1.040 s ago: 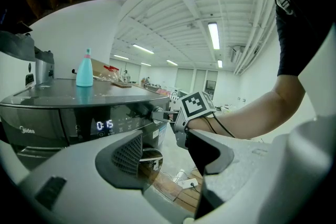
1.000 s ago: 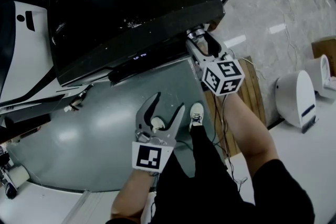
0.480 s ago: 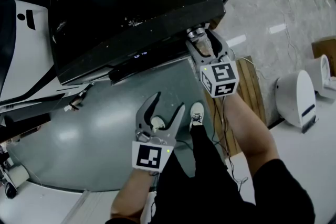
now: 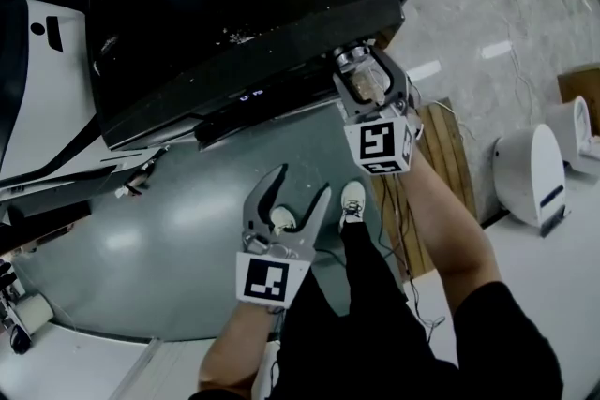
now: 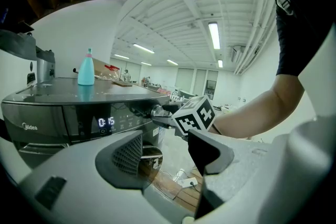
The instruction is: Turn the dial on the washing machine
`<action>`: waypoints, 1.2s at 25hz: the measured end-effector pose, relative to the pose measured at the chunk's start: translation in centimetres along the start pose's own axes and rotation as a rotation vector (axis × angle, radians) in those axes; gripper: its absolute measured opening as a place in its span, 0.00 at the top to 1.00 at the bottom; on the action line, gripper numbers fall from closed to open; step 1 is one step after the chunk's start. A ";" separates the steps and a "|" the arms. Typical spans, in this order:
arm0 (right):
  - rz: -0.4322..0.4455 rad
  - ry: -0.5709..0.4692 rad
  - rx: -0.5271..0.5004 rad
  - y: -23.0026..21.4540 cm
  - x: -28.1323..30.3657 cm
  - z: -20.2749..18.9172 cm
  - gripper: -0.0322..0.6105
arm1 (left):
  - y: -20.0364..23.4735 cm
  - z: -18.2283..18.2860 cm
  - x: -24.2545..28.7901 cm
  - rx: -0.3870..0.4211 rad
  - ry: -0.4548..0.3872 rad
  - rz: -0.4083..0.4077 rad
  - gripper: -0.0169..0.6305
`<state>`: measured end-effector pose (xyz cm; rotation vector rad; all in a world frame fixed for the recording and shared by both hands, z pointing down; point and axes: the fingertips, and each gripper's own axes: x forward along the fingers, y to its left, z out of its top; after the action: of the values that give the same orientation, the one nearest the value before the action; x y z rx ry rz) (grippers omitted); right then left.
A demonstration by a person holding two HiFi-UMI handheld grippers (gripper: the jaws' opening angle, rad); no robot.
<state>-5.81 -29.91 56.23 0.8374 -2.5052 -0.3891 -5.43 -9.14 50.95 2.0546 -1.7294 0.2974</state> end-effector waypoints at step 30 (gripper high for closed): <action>0.083 -0.030 0.353 -0.1 0.1 -0.1 0.51 | -0.2 0.0 0.1 -0.003 -0.002 -0.002 0.58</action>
<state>-5.76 -30.07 56.25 0.8560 -2.6684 0.0738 -5.24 -9.26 50.95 2.0552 -1.7284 0.2920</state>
